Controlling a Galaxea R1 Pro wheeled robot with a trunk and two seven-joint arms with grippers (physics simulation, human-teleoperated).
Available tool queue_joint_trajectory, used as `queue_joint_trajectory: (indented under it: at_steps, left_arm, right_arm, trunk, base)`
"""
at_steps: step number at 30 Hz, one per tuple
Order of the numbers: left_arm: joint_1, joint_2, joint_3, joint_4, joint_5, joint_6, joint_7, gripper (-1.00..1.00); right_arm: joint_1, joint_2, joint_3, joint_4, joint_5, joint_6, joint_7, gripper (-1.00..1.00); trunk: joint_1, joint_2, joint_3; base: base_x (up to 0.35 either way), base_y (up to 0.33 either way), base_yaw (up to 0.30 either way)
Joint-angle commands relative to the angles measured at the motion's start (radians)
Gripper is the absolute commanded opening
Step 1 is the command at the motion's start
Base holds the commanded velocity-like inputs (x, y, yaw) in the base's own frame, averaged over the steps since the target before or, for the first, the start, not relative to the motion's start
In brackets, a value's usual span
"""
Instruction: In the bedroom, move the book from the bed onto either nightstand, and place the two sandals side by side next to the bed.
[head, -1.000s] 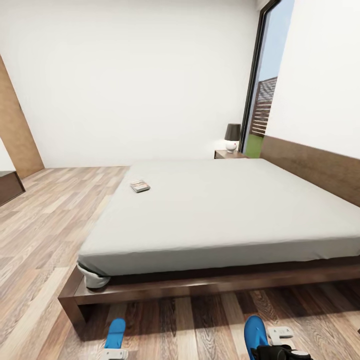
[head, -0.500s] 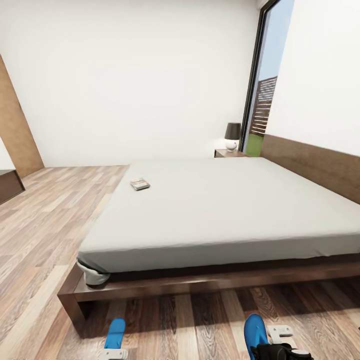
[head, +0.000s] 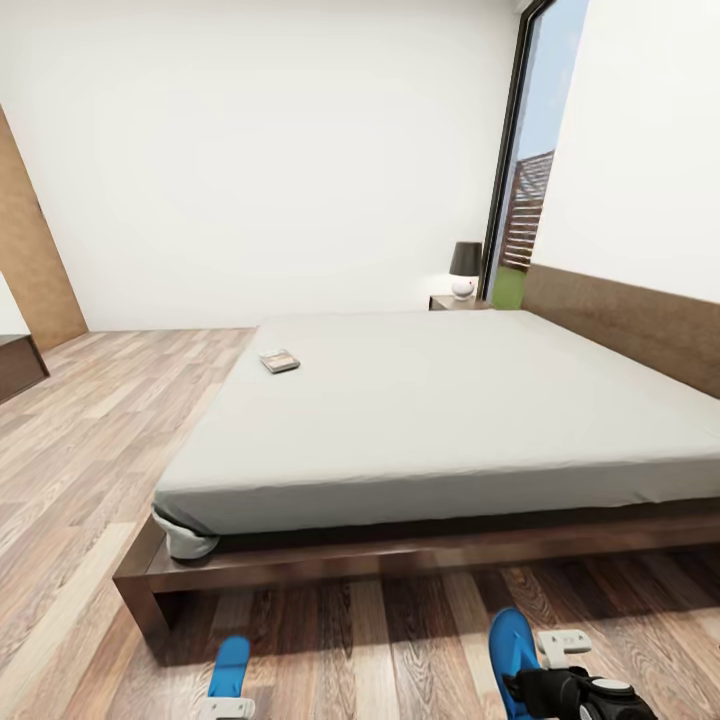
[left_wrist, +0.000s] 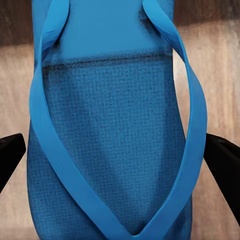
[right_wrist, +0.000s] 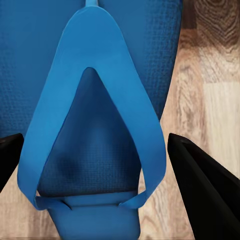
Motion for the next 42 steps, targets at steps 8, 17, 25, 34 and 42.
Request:
queue_joint_trajectory:
  at_steps: [8,17,25,34,42]
  left_arm:
    - [-0.002,0.002,-0.009,0.000,0.008,-0.003,0.005,-1.00]
    - [-0.003,0.004,-0.009,-0.001,0.008,-0.005,0.005,-1.00]
    - [-0.009,0.023,-0.008,-0.002,0.009,-0.007,0.005,-1.00]
    - [-0.010,0.024,-0.009,-0.002,0.008,-0.016,0.005,-1.00]
    - [-0.009,0.024,-0.009,-0.002,0.008,-0.025,0.005,-1.00]
  right_arm:
    - [0.004,0.000,-0.001,-0.038,-0.006,0.026,0.006,-1.00]
    - [0.006,-0.001,-0.003,-0.047,-0.008,0.026,0.045,-1.00]
    - [0.010,-0.002,-0.059,-0.046,-0.008,0.020,0.092,-1.00]
    - [0.011,-0.002,-0.068,-0.043,-0.005,0.016,0.096,-1.00]
    - [0.011,-0.002,-0.068,-0.041,-0.004,0.016,0.096,-1.00]
  trunk:
    - [0.027,-0.050,-0.027]
    - [0.031,-0.052,-0.062]
    - [0.035,-0.054,-0.093]
    - [0.039,-0.056,-0.127]
    - [0.041,-0.057,-0.147]
  base:
    - [0.000,0.000,0.000]
    - [0.000,0.000,0.000]
    - [0.000,0.000,0.000]
    - [0.000,0.000,0.000]
    - [0.000,0.000,0.000]
